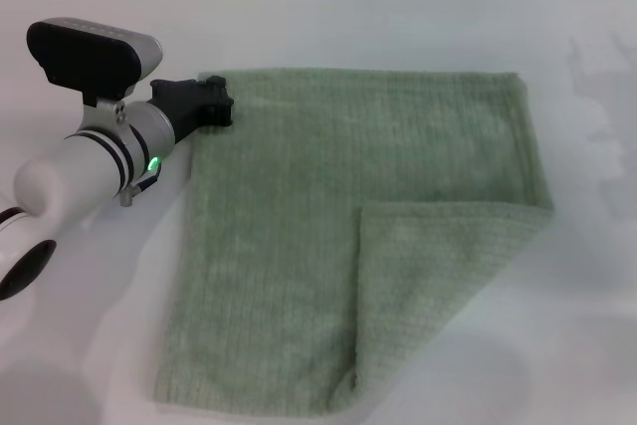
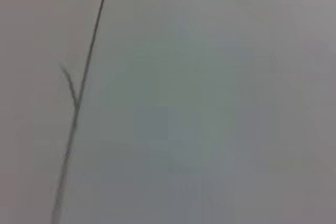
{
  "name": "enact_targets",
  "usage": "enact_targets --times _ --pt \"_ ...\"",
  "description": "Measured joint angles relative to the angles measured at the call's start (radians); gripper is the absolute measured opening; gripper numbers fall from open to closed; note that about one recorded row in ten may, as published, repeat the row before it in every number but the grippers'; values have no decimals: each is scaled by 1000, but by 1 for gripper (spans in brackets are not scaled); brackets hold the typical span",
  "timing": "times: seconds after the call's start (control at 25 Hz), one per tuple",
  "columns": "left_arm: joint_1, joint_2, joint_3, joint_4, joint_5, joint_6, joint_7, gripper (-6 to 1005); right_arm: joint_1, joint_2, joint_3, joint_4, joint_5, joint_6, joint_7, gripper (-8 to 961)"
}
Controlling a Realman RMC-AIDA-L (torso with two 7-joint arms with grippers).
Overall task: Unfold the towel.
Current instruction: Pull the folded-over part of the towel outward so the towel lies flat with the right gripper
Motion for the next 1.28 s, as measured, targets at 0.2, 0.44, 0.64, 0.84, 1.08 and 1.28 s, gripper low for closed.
enact_targets --times 0.2,0.44,0.64,0.84,1.08,1.28 --pt "0 0 0 0 1 0 0 -1 -32 -15 -43 -146 -177 139 262 584" --pt "0 0 0 0 1 0 -1 -1 -70 -36 -37 -369 -495 370 567 584" --pt "1 1 0 0 1 0 -1 -1 -98 -45 -5 -568 -936 514 1007 584" --pt "1 2 0 0 1 0 -1 -2 -81 -51 71 -656 -1432 481 1536 584" --pt "1 2 0 -1 1 0 -1 -2 -19 -71 185 -674 -1791 253 1870 584" --pt "0 2 0 -4 1 0 -1 -2 44 -88 270 -699 -1974 12 2014 580"
